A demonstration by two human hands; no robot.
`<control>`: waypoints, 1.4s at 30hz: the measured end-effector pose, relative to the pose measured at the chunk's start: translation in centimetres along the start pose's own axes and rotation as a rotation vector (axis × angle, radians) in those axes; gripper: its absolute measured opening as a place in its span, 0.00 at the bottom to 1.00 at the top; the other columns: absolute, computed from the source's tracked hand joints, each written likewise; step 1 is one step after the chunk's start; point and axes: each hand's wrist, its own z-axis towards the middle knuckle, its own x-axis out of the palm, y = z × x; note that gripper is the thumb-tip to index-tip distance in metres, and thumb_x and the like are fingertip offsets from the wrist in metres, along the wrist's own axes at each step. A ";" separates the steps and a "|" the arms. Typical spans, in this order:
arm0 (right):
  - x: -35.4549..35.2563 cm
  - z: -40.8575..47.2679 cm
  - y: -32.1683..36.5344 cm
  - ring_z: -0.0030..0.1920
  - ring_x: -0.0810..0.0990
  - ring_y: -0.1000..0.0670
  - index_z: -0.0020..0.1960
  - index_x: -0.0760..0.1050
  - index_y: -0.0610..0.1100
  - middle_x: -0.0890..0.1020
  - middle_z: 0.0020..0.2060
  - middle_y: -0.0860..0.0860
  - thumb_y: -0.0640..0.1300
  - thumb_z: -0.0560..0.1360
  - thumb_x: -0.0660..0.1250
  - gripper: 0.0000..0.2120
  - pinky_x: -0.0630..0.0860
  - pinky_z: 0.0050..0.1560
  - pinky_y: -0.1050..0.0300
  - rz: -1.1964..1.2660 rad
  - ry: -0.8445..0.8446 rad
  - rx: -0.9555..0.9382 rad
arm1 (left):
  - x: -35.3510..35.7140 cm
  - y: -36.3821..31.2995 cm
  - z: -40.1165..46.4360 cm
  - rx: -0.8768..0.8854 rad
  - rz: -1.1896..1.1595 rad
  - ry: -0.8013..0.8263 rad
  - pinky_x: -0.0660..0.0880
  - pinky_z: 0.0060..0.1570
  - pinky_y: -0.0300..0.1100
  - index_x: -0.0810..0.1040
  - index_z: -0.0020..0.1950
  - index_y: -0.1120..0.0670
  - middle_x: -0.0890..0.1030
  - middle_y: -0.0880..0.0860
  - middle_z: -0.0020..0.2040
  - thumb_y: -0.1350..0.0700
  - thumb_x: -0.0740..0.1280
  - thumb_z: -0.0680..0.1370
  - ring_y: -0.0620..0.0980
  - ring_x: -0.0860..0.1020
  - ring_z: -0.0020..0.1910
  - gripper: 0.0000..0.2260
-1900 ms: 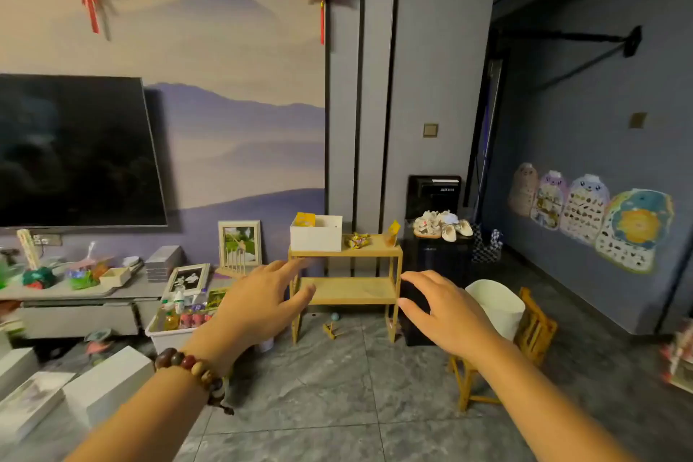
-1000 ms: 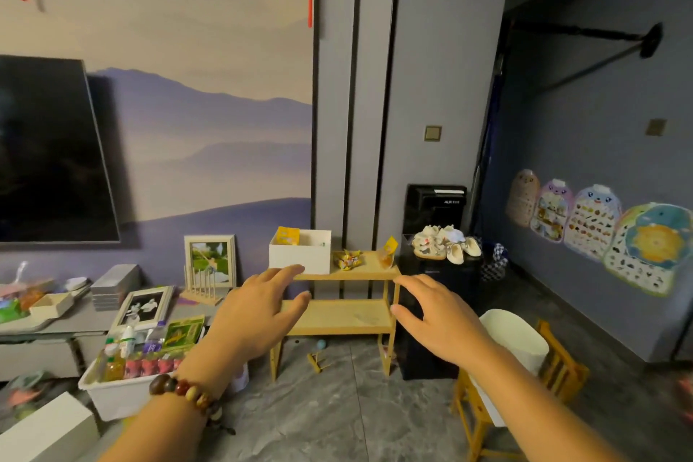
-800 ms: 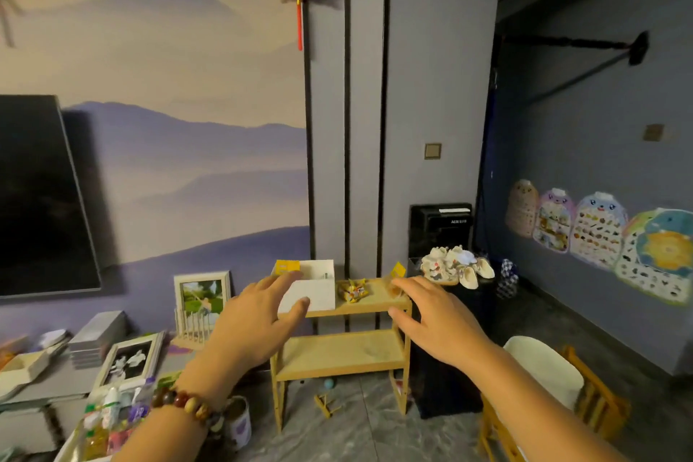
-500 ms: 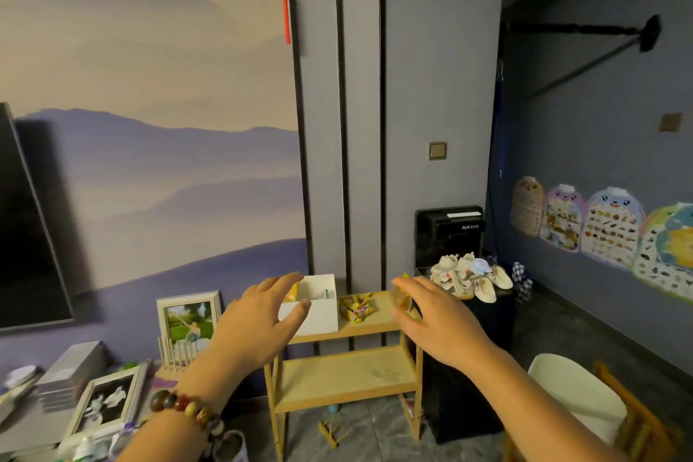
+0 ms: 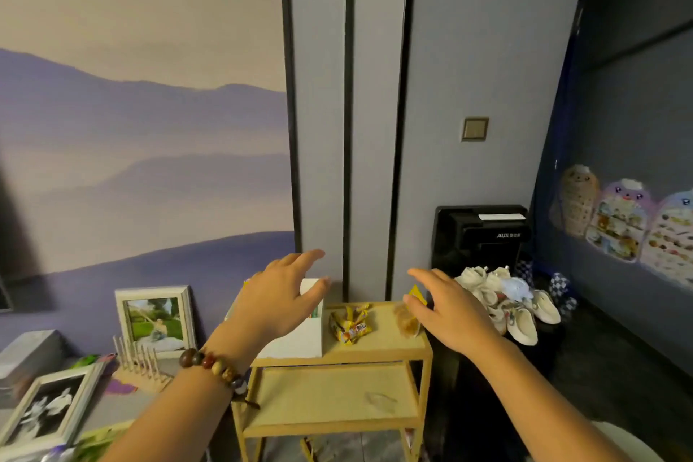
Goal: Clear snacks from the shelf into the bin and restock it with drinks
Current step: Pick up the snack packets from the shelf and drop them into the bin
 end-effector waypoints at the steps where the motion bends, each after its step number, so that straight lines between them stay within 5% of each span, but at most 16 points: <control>1: 0.3 1.4 -1.0 0.58 0.76 0.48 0.70 0.62 0.50 0.70 0.67 0.51 0.54 0.77 0.58 0.23 0.68 0.49 0.58 0.000 0.003 0.014 | 0.9 0.2 1.7 0.003 -0.007 0.008 0.71 0.59 0.52 0.60 0.70 0.43 0.70 0.50 0.70 0.37 0.51 0.73 0.54 0.69 0.66 0.26; 7: 3.2 8.7 -6.8 0.54 0.77 0.48 0.70 0.62 0.51 0.70 0.67 0.52 0.55 0.77 0.58 0.23 0.73 0.50 0.55 -0.029 0.012 0.065 | 6.4 1.8 11.1 0.013 -0.026 0.043 0.70 0.60 0.52 0.61 0.70 0.44 0.70 0.51 0.69 0.38 0.51 0.74 0.53 0.71 0.64 0.25; 23: 17.7 27.9 -19.9 0.63 0.73 0.46 0.69 0.63 0.51 0.72 0.67 0.48 0.54 0.76 0.60 0.23 0.74 0.60 0.47 0.013 0.169 0.358 | 24.4 14.2 32.5 -0.081 -0.291 0.245 0.70 0.61 0.53 0.62 0.70 0.45 0.71 0.54 0.67 0.43 0.59 0.77 0.57 0.72 0.61 0.22; 29: 23.3 30.7 -24.9 0.62 0.73 0.46 0.68 0.65 0.48 0.72 0.65 0.48 0.51 0.77 0.60 0.21 0.73 0.59 0.49 0.046 0.269 0.486 | 31.7 17.3 35.0 -0.212 -0.320 0.349 0.68 0.64 0.51 0.62 0.70 0.46 0.70 0.55 0.68 0.40 0.60 0.72 0.57 0.70 0.64 0.28; 34: 27.7 31.3 -30.0 0.54 0.76 0.48 0.63 0.68 0.46 0.76 0.58 0.47 0.51 0.76 0.61 0.17 0.68 0.45 0.58 -0.028 0.301 0.559 | 38.8 18.7 34.8 -0.378 -0.288 0.403 0.69 0.61 0.51 0.63 0.69 0.48 0.71 0.55 0.67 0.38 0.58 0.68 0.58 0.69 0.64 0.31; 37: 30.4 31.3 -32.6 0.57 0.75 0.45 0.66 0.66 0.45 0.74 0.61 0.45 0.50 0.75 0.62 0.21 0.72 0.47 0.56 -0.043 0.289 0.635 | 43.7 19.0 33.3 -0.474 -0.292 0.416 0.69 0.59 0.50 0.62 0.69 0.48 0.70 0.54 0.67 0.40 0.64 0.71 0.59 0.70 0.63 0.29; 42: 34.1 30.3 -35.2 0.58 0.75 0.41 0.70 0.58 0.44 0.75 0.60 0.43 0.51 0.74 0.64 0.28 0.73 0.52 0.48 -0.013 0.286 0.793 | 51.7 19.9 29.6 -0.631 -0.199 0.546 0.67 0.65 0.57 0.46 0.73 0.43 0.55 0.54 0.74 0.37 0.68 0.64 0.62 0.56 0.72 0.45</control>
